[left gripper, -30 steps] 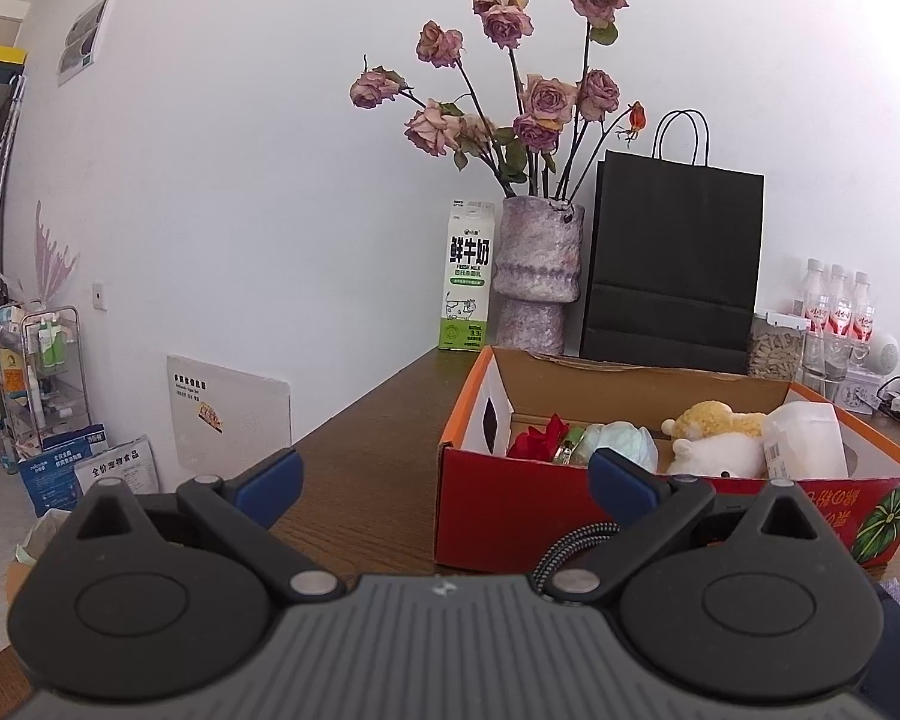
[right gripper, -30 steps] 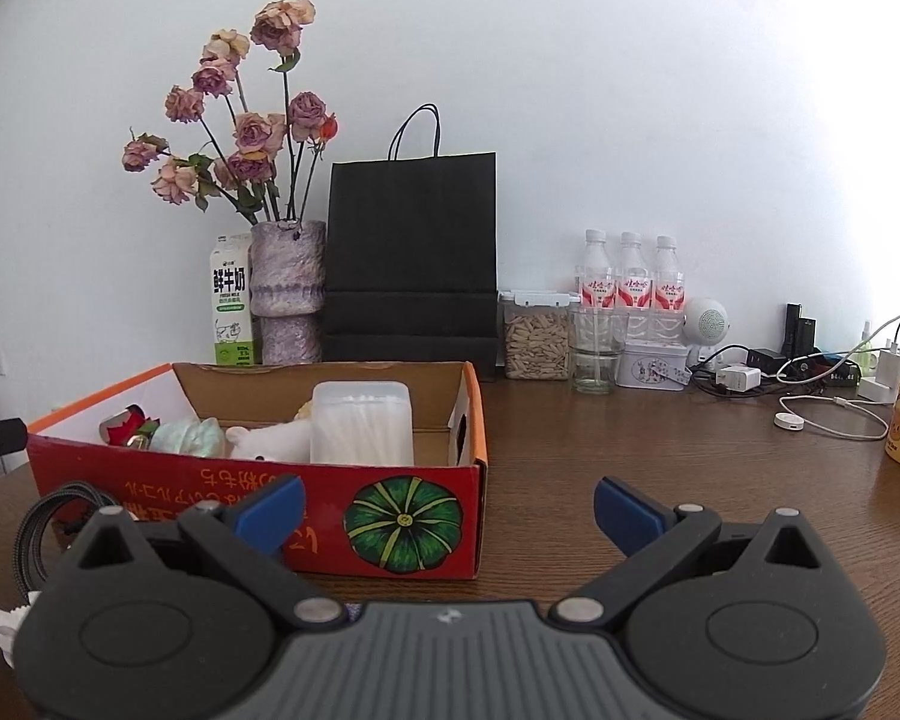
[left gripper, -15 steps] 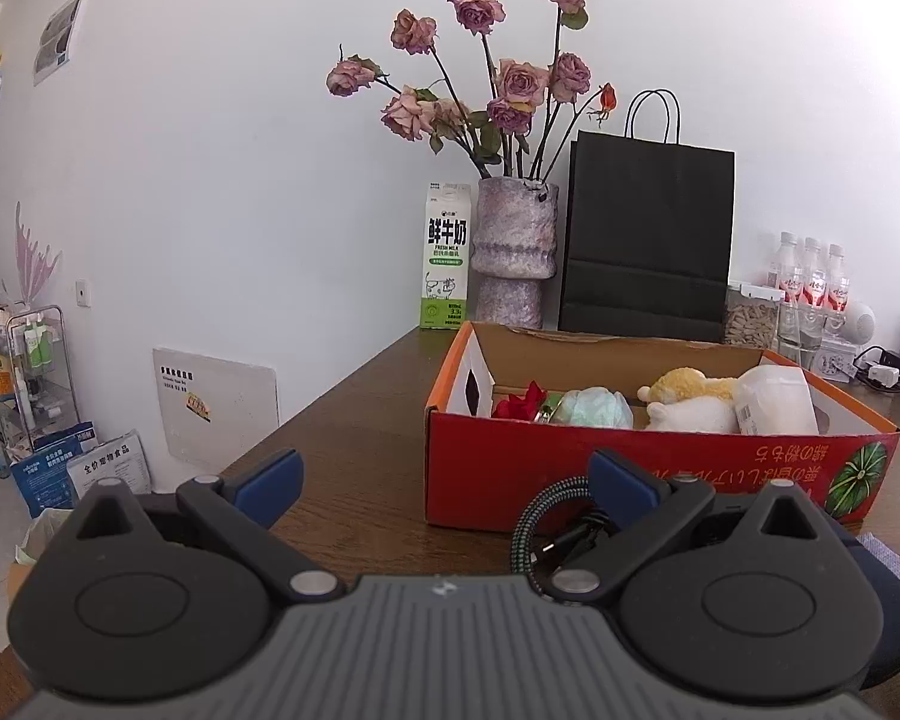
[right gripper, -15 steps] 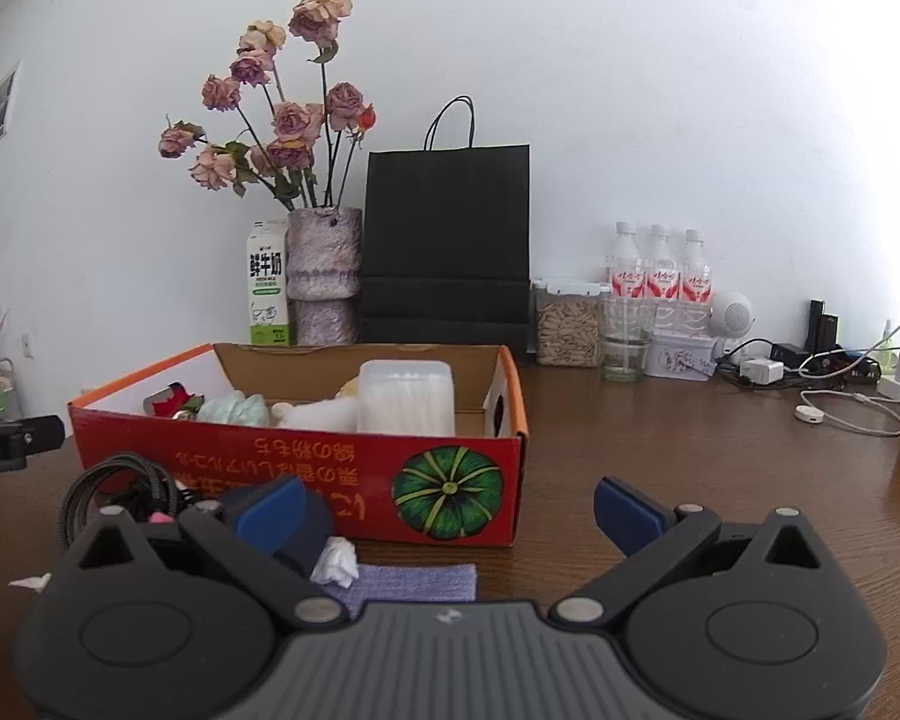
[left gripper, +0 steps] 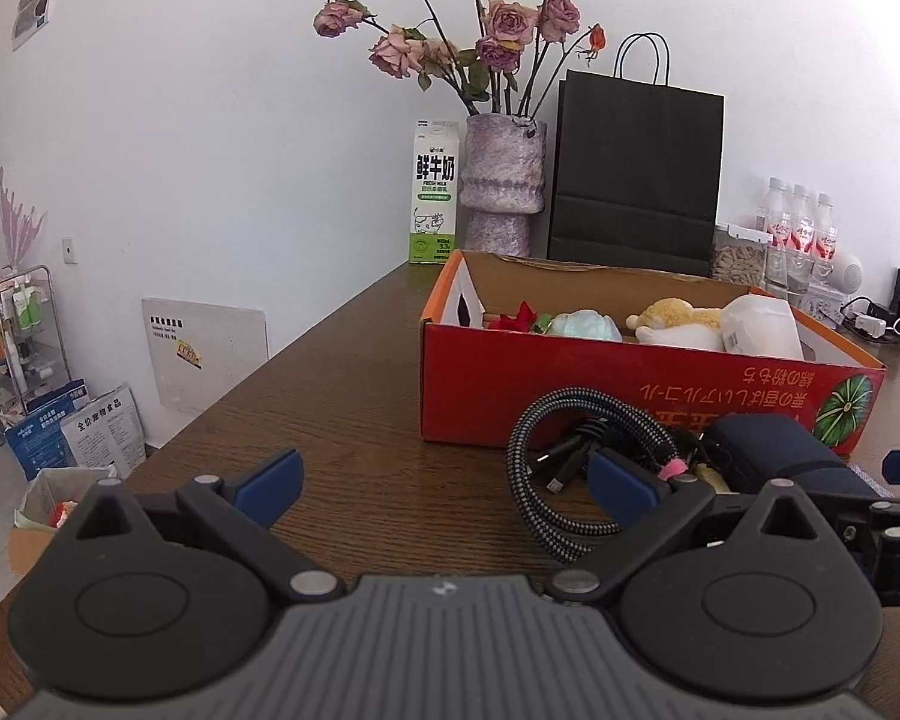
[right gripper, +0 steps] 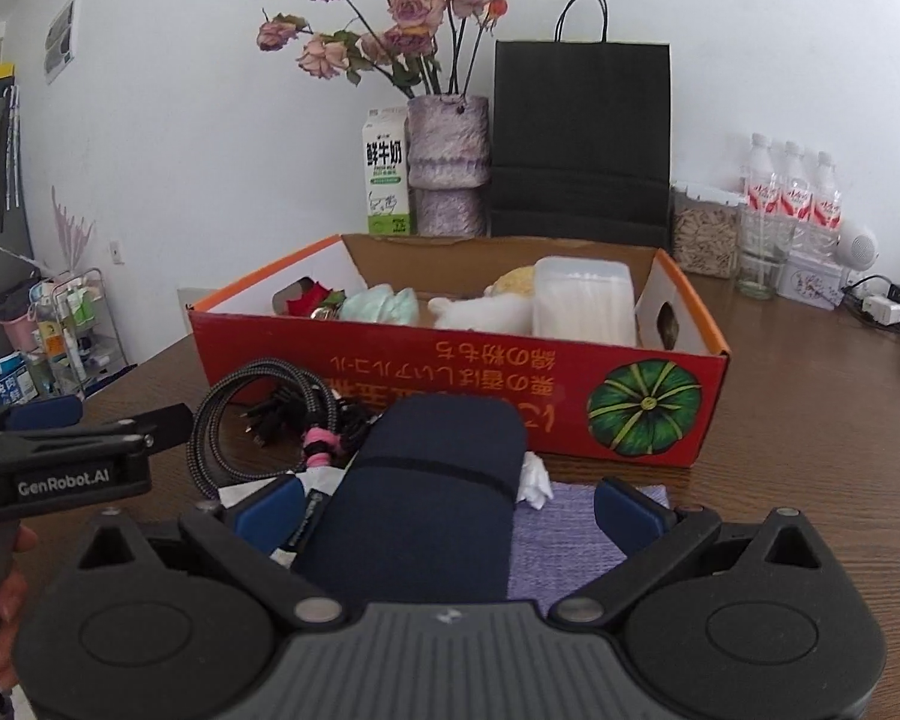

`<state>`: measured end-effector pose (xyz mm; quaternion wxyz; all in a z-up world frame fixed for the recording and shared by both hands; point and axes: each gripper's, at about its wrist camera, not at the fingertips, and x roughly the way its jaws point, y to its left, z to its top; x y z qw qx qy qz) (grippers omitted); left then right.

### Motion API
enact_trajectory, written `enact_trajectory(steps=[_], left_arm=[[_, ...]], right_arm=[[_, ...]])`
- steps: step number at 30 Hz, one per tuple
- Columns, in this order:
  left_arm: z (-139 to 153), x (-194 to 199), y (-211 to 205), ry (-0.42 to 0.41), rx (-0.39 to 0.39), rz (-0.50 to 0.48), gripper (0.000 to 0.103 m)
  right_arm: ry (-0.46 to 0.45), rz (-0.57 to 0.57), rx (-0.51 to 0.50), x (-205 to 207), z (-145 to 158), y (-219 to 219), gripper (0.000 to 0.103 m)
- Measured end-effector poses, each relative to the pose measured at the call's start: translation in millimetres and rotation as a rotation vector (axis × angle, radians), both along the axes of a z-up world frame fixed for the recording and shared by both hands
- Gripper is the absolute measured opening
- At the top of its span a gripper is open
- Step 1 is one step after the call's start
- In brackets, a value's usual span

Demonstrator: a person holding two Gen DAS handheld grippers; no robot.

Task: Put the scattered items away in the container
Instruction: 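Grasp the navy pouch with the right gripper while the left grasps a white tissue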

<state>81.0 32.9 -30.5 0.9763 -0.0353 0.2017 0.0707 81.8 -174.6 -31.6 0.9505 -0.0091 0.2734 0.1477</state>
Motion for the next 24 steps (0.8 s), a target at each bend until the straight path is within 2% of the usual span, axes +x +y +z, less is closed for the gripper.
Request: enact_trajectory(steps=[4,7,8,12,24], left_arm=[[-1,-3,7,0.009,-0.018,0.014,0.103],[-1,-6,11,0.011,-0.019,0.018,0.103],[-2,-6,12,0.014,-0.022,0.017,0.103],[-2,-4,13,0.027,-0.03,0.007,0.103],[2,-4,-11,0.043,-0.012,-0.093,0.103]], right_arm=[[0.065,-0.035,-0.026,15,-6,11,0.099],[0.089,-0.048,-0.013,20,-7,11,0.086],[0.096,-0.037,-0.014,20,-8,12,0.075],[0.081,-0.018,-0.036,15,-6,16,0.067],[0.0,-0.039,0.059,-7,8,-15,0.064]])
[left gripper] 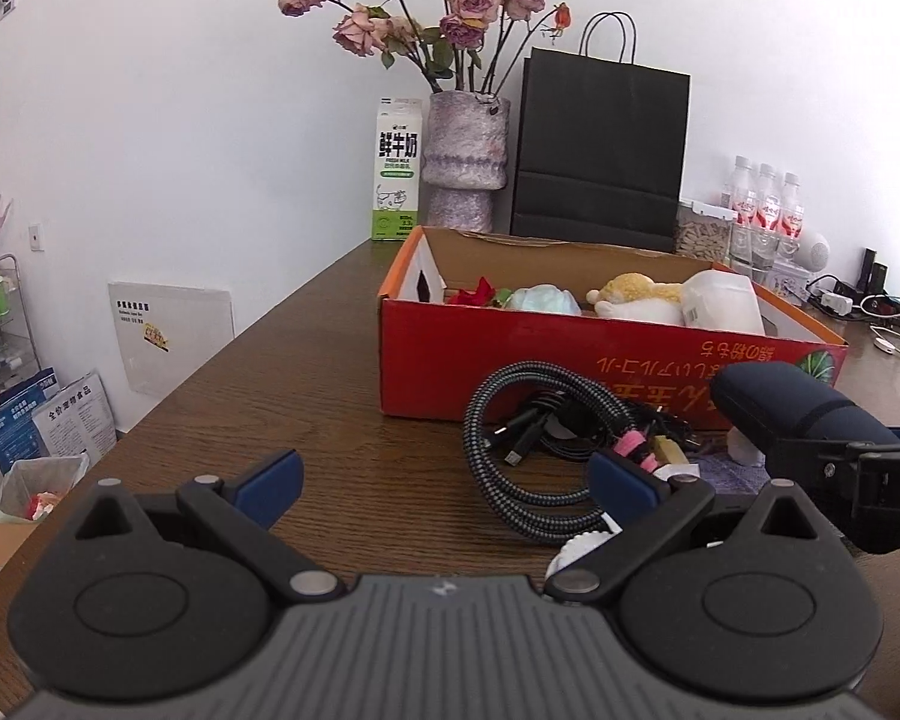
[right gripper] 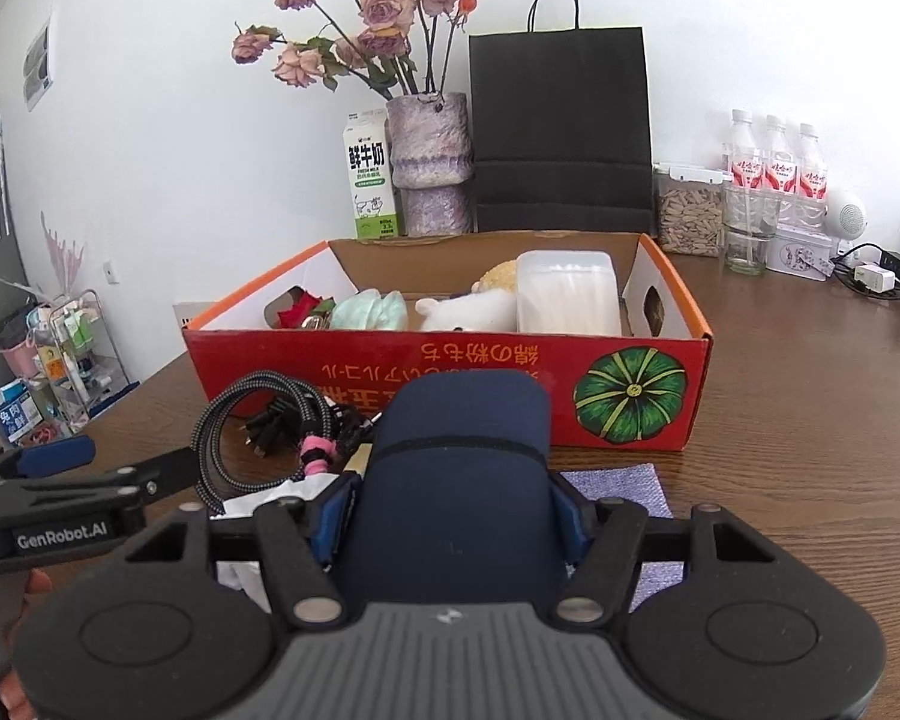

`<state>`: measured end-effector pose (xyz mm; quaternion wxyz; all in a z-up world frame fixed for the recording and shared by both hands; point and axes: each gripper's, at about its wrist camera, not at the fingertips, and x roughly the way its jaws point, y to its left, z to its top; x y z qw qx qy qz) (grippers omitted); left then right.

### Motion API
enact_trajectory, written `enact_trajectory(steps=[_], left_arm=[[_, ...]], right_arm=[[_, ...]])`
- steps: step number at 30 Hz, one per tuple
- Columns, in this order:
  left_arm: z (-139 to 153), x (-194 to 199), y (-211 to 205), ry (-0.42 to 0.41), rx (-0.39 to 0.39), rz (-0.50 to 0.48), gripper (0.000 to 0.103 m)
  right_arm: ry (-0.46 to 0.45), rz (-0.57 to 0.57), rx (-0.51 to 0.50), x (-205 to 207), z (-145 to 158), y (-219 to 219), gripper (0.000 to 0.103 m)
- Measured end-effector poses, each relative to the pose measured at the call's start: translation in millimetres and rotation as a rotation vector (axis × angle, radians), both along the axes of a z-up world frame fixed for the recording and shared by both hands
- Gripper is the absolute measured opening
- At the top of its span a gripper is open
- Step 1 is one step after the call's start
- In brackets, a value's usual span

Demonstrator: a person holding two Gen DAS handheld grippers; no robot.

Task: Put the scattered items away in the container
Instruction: 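Grasp the navy pouch with the right gripper while the left grasps a white tissue, then carry the navy pouch and tissue over the box and open both grippers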

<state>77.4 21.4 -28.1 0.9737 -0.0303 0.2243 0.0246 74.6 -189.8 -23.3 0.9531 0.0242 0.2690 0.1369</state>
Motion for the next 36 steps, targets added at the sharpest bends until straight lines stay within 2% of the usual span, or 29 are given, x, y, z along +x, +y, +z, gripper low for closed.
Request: enact_trajectory(steps=[4,9,13,18,19,21,22,25,26,36], left_arm=[[4,4,-17,0.011,0.016,-0.071,0.103],[0,13,-41,0.064,0.049,-0.172,0.103],[-2,18,-54,0.071,0.072,-0.208,0.103],[-4,21,-62,0.108,0.094,-0.242,0.077],[-5,22,-63,0.118,0.094,-0.25,0.074],[-6,22,-63,0.13,0.093,-0.259,0.06],[-7,23,-64,0.138,0.095,-0.263,0.056],[-8,22,-67,0.138,0.103,-0.265,0.027],[-7,21,-66,0.138,0.089,-0.273,0.014],[8,16,-54,0.075,0.025,-0.253,0.012]], right_arm=[[-0.033,-0.029,0.011,-6,5,-15,0.064],[-0.034,-0.065,0.023,-10,3,-32,0.064],[-0.03,-0.071,0.034,-12,0,-39,0.064],[-0.023,-0.073,0.049,-14,-3,-43,0.064],[-0.025,-0.072,0.053,-14,-3,-44,0.064],[-0.029,-0.069,0.057,-16,-3,-44,0.064],[-0.03,-0.068,0.059,-16,-3,-44,0.064],[-0.028,-0.066,0.064,-17,-3,-44,0.064],[-0.029,-0.066,0.065,-17,-3,-44,0.064],[-0.041,-0.069,0.076,-19,-1,-46,0.064]])
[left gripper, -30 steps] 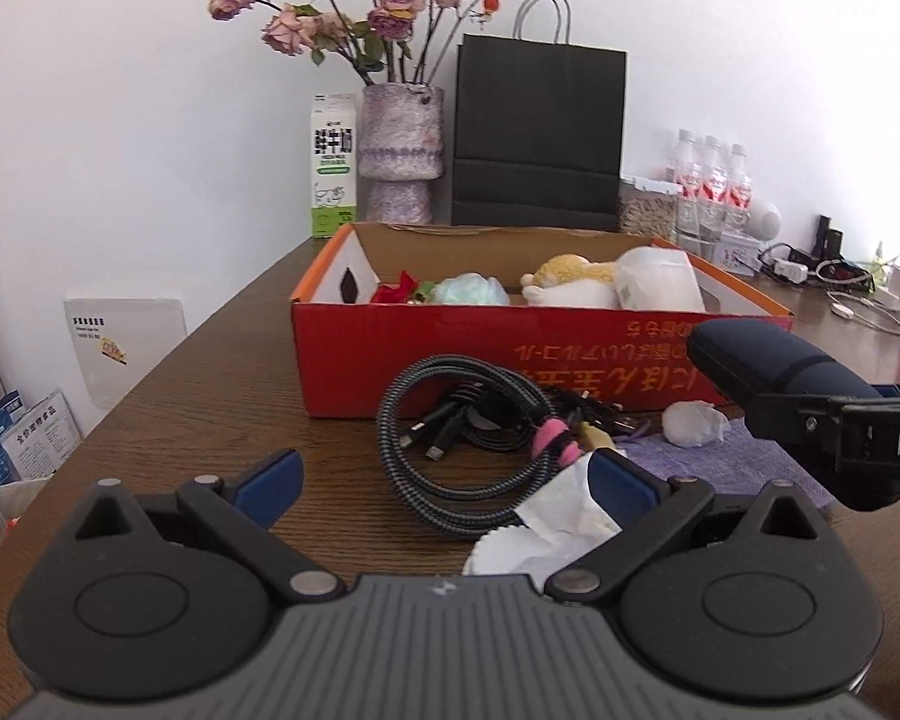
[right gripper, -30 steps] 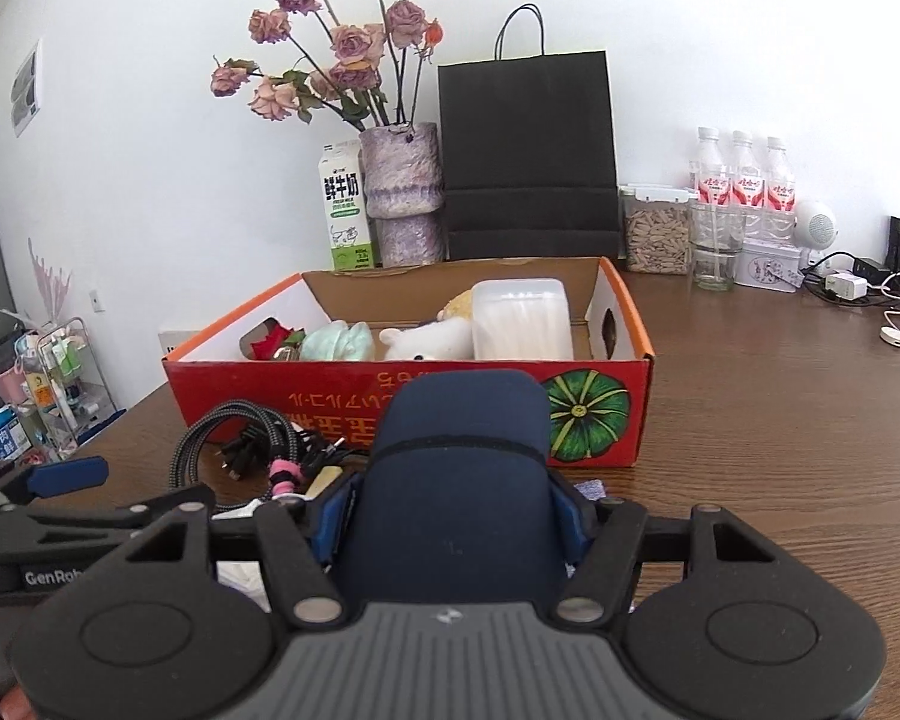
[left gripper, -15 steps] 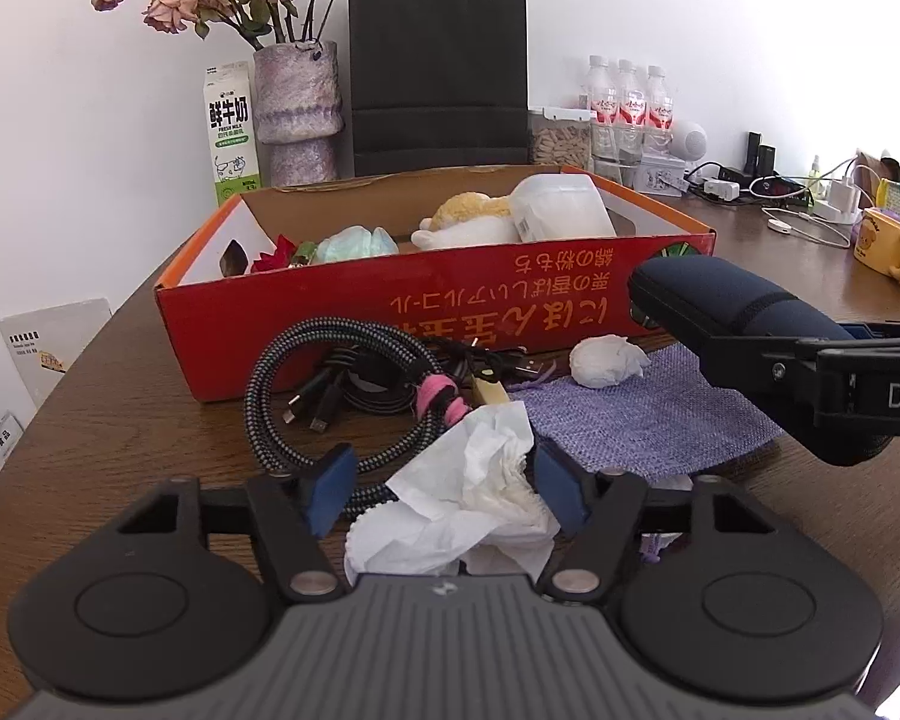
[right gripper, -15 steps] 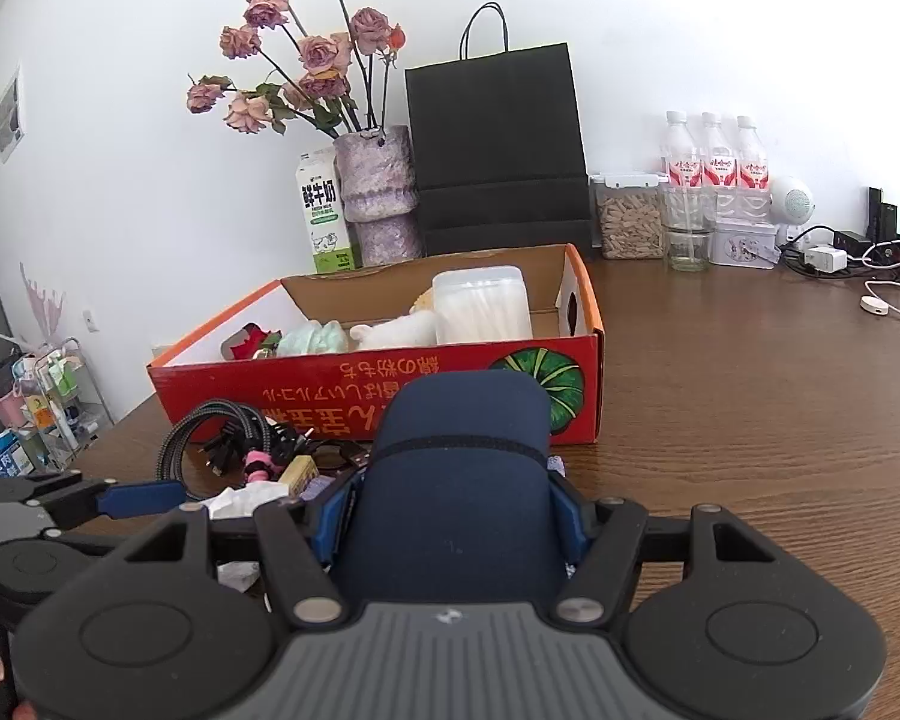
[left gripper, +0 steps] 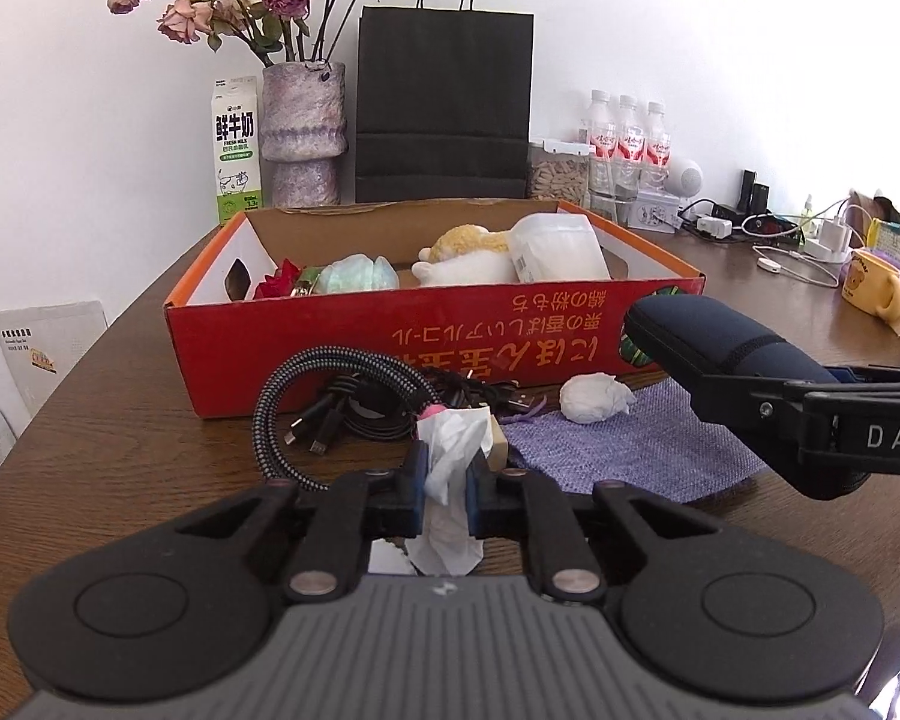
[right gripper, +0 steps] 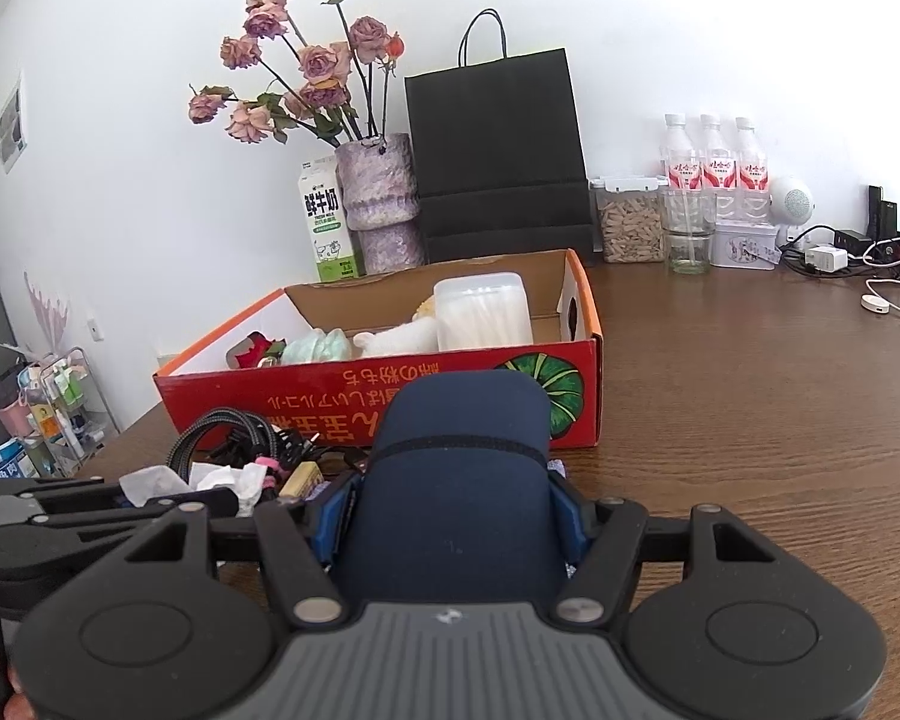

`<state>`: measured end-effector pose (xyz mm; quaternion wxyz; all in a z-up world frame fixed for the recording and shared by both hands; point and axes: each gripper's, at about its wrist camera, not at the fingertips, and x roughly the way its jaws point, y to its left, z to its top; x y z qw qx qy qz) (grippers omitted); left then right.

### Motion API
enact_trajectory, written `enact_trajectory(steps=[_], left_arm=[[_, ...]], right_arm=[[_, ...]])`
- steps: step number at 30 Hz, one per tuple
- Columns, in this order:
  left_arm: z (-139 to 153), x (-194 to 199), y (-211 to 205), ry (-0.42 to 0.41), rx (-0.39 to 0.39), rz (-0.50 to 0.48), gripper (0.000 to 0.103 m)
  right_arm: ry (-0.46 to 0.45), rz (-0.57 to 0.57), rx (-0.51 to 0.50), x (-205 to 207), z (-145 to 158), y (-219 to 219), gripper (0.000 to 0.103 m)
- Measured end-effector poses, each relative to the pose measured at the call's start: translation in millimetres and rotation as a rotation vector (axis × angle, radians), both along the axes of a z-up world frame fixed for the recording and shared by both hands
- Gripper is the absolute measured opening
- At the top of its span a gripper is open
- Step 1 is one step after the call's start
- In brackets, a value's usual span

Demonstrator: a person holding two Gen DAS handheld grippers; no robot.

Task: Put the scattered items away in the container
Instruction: 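Carry the navy pouch and tissue over the box and open both grippers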

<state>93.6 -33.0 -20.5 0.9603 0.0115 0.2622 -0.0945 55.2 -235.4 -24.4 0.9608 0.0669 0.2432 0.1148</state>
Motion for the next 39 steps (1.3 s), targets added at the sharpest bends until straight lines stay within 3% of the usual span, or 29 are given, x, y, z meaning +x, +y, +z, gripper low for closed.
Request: enact_trajectory(steps=[11,21,31,35,39], left_arm=[[40,16,13,-0.114,-0.071,0.045,0.012],[61,74,26,-0.141,-0.138,0.124,0.012],[59,159,44,-0.113,-0.184,0.19,0.013],[45,172,59,-0.04,-0.189,0.211,0.012],[45,171,62,-0.035,-0.179,0.22,0.013]], right_arm=[[-0.08,0.021,0.015,17,25,8,0.064],[-0.111,0.025,0.022,88,46,29,0.064],[-0.078,0.037,0.047,173,45,63,0.064],[-0.049,0.063,0.019,187,34,78,0.064],[-0.037,0.071,-0.003,193,31,86,0.064]])
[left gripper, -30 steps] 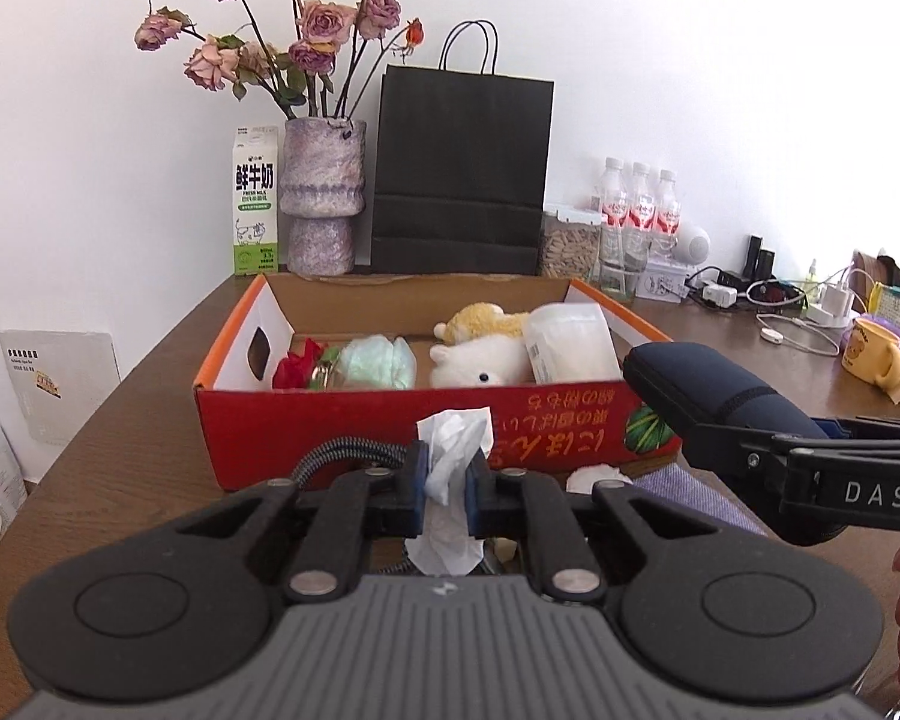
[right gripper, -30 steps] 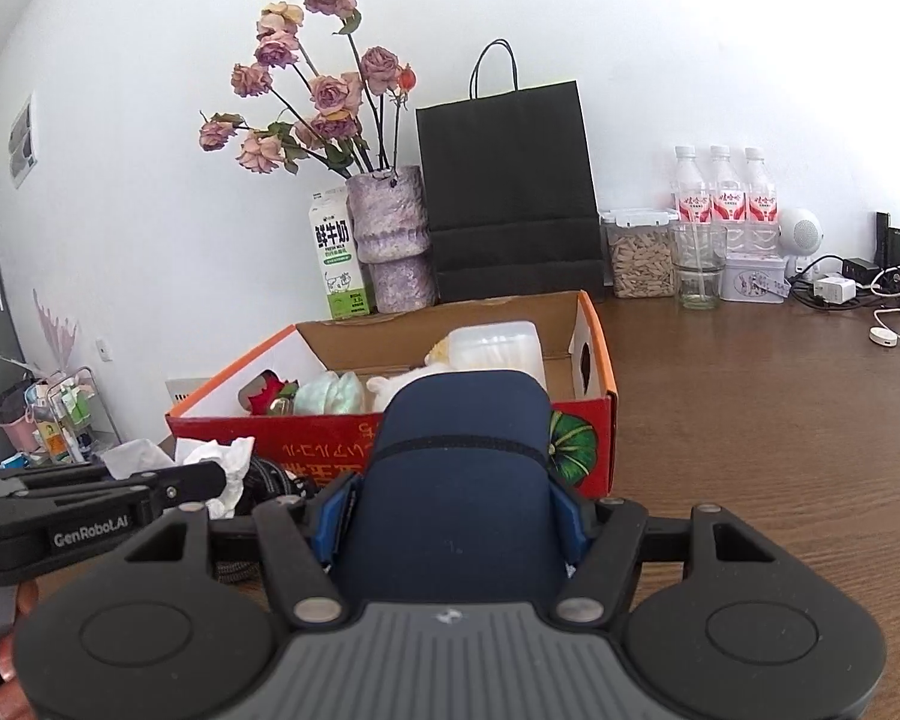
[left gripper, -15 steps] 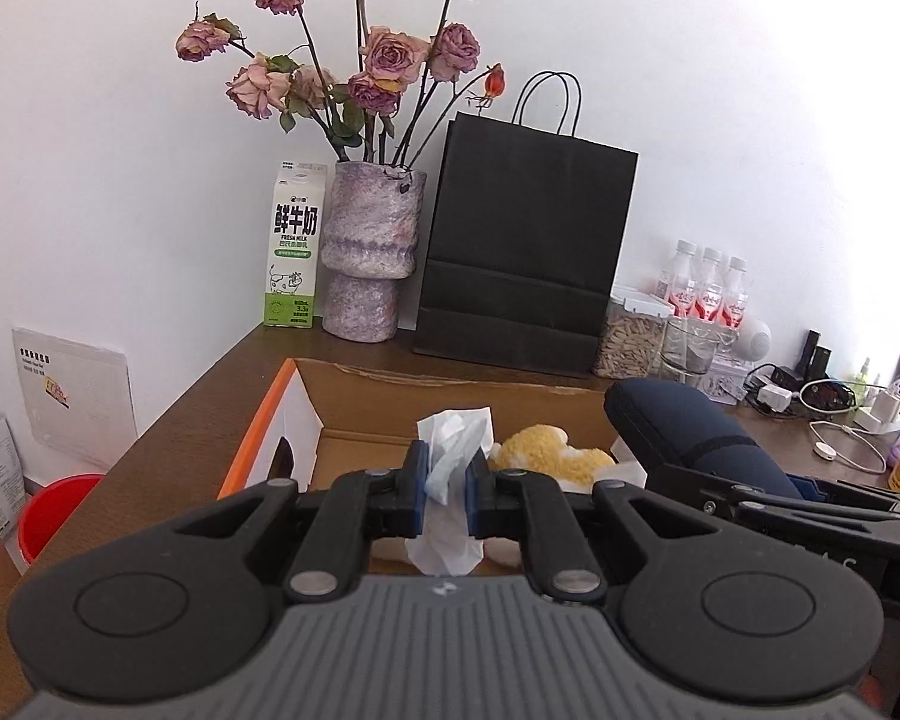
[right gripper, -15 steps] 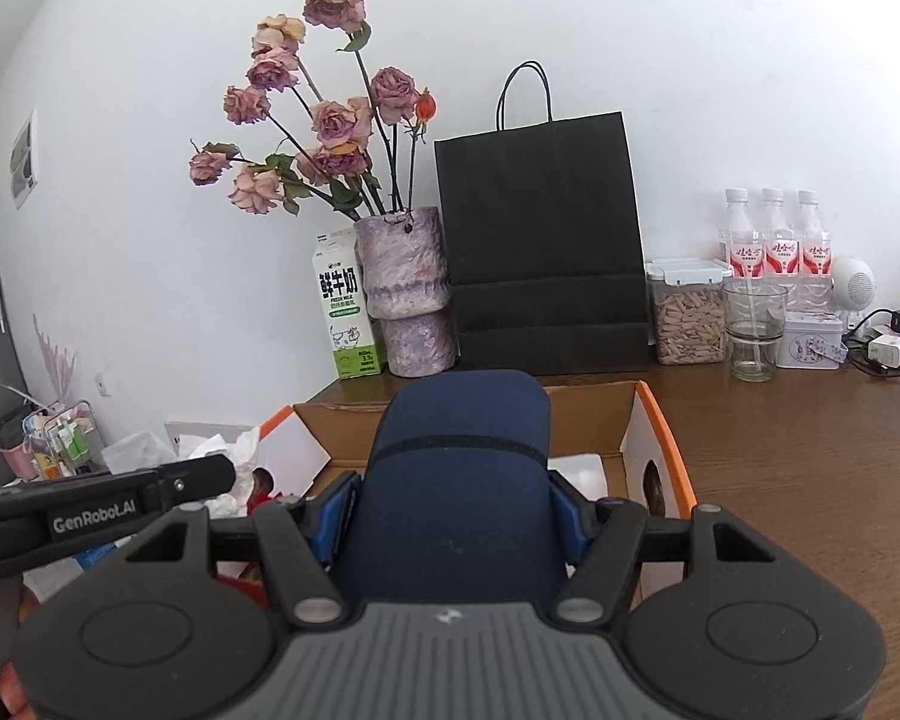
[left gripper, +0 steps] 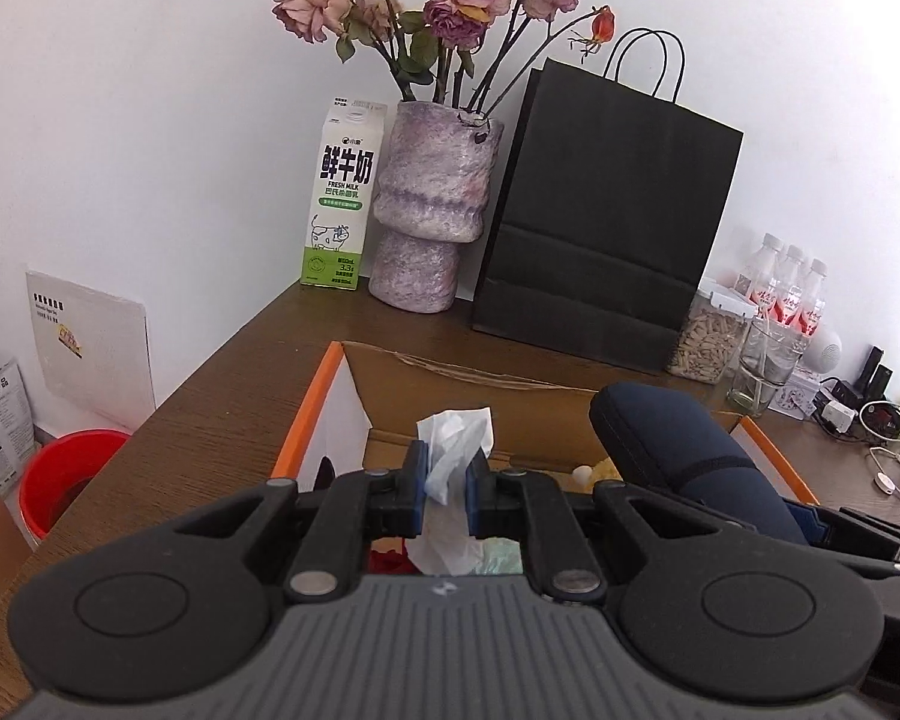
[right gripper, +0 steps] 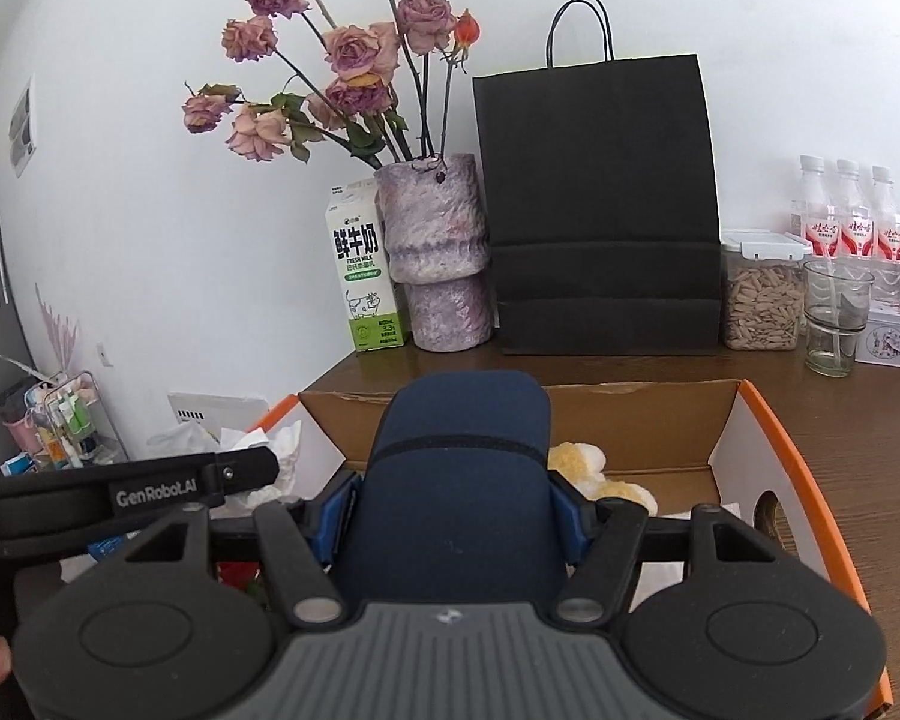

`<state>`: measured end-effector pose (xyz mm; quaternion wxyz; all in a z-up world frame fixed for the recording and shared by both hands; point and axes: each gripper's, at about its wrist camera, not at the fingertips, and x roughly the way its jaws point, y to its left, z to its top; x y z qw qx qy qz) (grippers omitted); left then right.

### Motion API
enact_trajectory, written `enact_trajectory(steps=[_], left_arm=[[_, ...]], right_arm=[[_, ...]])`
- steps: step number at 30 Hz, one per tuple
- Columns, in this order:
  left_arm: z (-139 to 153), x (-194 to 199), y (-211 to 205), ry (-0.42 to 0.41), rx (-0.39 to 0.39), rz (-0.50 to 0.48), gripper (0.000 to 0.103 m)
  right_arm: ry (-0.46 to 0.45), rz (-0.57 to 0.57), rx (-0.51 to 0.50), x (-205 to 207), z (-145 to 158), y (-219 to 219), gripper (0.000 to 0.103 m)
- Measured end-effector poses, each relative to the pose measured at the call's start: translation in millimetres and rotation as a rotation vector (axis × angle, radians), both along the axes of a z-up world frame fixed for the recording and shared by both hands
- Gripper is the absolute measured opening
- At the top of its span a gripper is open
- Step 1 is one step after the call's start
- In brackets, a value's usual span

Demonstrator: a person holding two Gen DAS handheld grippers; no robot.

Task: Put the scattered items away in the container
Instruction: 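Carry the navy pouch and tissue over the box and open both grippers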

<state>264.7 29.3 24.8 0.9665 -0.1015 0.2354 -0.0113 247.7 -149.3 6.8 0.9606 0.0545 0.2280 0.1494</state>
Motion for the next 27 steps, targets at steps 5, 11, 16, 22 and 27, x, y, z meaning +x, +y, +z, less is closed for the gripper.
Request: enact_trajectory(steps=[5,11,16,22,27], left_arm=[[-3,1,-3,0.008,0.023,-0.005,0.013],[0,-3,0,-0.031,0.039,0.023,0.043],[7,-13,2,-0.096,0.03,0.036,0.103],[4,-13,1,-0.086,0.023,0.037,0.103],[3,-14,2,-0.087,0.02,0.032,0.103]], right_arm=[[0.006,-0.002,-0.011,2,0,5,0.064],[0.019,0.017,-0.041,3,-4,10,0.067],[-0.05,-0.007,-0.034,-13,3,1,0.101],[-0.038,-0.057,-0.031,-19,5,-14,0.101],[-0.054,-0.071,-0.05,-26,5,-16,0.101]])
